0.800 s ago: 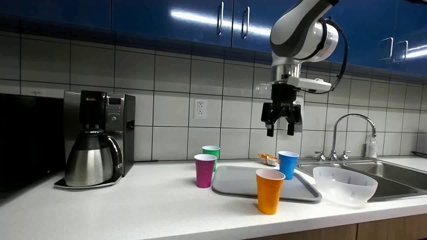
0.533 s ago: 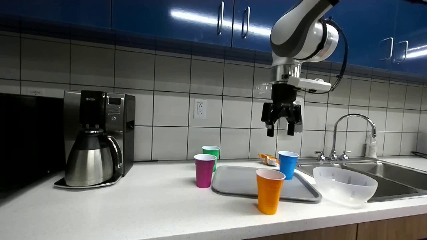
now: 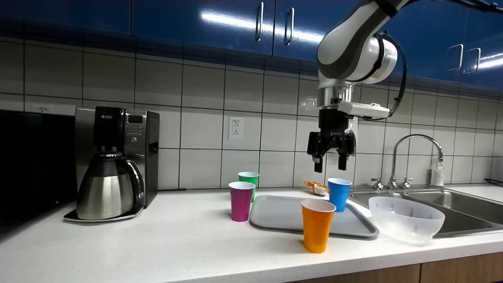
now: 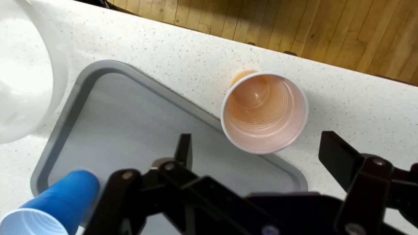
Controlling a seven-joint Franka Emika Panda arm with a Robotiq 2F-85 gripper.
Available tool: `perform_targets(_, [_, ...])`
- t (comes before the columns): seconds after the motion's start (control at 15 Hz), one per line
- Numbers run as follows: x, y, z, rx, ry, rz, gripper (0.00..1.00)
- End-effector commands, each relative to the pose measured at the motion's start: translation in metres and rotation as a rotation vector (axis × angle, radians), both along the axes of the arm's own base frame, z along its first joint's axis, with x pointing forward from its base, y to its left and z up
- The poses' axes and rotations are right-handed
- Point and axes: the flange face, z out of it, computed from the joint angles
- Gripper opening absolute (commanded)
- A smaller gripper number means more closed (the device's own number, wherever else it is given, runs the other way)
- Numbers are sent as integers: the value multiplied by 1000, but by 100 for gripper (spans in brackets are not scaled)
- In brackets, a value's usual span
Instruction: Place all the cups on the tray
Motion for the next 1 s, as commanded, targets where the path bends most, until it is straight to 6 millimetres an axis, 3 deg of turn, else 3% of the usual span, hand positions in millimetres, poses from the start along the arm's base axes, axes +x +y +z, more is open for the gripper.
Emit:
perform_targets(0.0, [0, 8, -27, 10, 10, 17, 100])
perform_targets(0.33, [11, 11, -56, 14, 12, 11, 100])
perform_targets(0.93, [21, 1, -81, 9, 11, -7, 100])
